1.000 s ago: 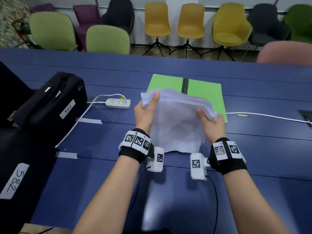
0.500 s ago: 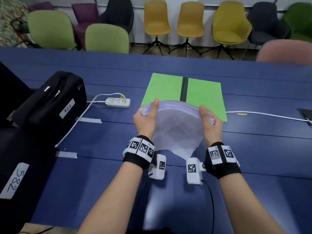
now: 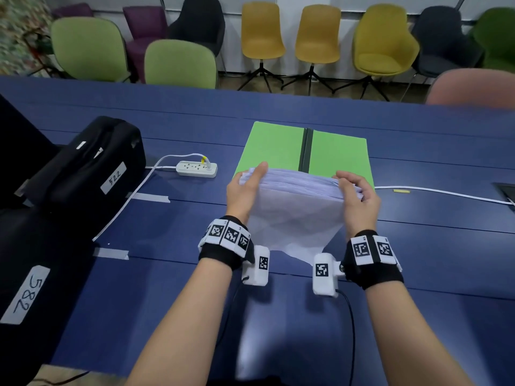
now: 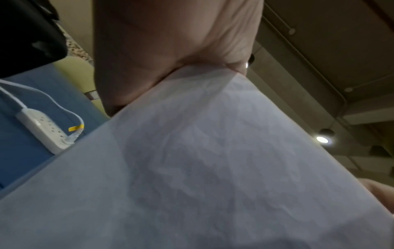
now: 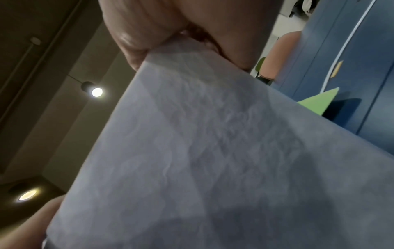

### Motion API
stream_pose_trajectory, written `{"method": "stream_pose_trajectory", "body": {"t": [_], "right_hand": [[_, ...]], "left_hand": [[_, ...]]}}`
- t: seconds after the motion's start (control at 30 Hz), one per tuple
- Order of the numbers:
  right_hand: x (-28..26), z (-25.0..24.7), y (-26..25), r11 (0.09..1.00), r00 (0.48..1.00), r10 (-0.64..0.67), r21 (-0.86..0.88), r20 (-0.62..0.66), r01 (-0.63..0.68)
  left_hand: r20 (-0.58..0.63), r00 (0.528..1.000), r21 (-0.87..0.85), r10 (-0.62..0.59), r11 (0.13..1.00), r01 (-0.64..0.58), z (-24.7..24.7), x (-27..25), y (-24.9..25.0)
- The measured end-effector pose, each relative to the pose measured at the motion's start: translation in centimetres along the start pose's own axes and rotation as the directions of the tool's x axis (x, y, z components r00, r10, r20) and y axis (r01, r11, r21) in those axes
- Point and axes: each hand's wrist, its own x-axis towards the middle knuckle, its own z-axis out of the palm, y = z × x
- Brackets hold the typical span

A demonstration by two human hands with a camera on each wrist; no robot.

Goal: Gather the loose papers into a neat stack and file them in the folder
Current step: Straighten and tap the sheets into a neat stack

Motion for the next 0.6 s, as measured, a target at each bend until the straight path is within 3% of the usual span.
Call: {"method": "stream_pose_trajectory", "body": {"t": [0.13,0.23,0.27,0.37,0.43,0.53,0.6], "right_hand": [[0.1,0.2,-0.7,0.990,0.993,-0.097,-0.098,0.062,0.103],[0.3,-0.3,-0.7,0.957,0.977,-0.092,-0.255,0.190,0.140],[0.5,-0.7,-0.6,0.905,0.964,-0.108,-0.377,0.242,0.196],[1.1,-1.7,-1.0,0.565,0.883,-0.145,-0.695,0.447,0.444],[1.2,-1.7,-1.6,0.517,0.855,-0.115,-0.704,0.506,0.487],[1.1,-1.4,-1.9,0.457,0.842,-0.088,-0.729,0.533,0.509],[1.2,-1.3,-2.0,0.375,0.855,-0.102,-0.777,0.508,0.506]], "left_hand": [[0.102,0.993,-0.058,-0.051,0.997,0.057,-0.4,0.4,0.6],[0.101,0.995,0.043,0.012,0.999,-0.017,-0.4,0.4,0.8],[0.110,0.993,0.083,0.051,0.995,-0.060,-0.4,0.3,0.7],[0.188,0.959,0.175,0.214,0.953,-0.247,-0.5,0.2,0.1],[0.201,0.946,0.203,0.255,0.934,-0.295,-0.5,0.2,0.0],[0.149,0.970,0.156,0.194,0.964,-0.217,-0.4,0.1,0.5],[0.219,0.965,0.200,0.146,0.961,-0.191,-0.8,0.2,0.6]]}}
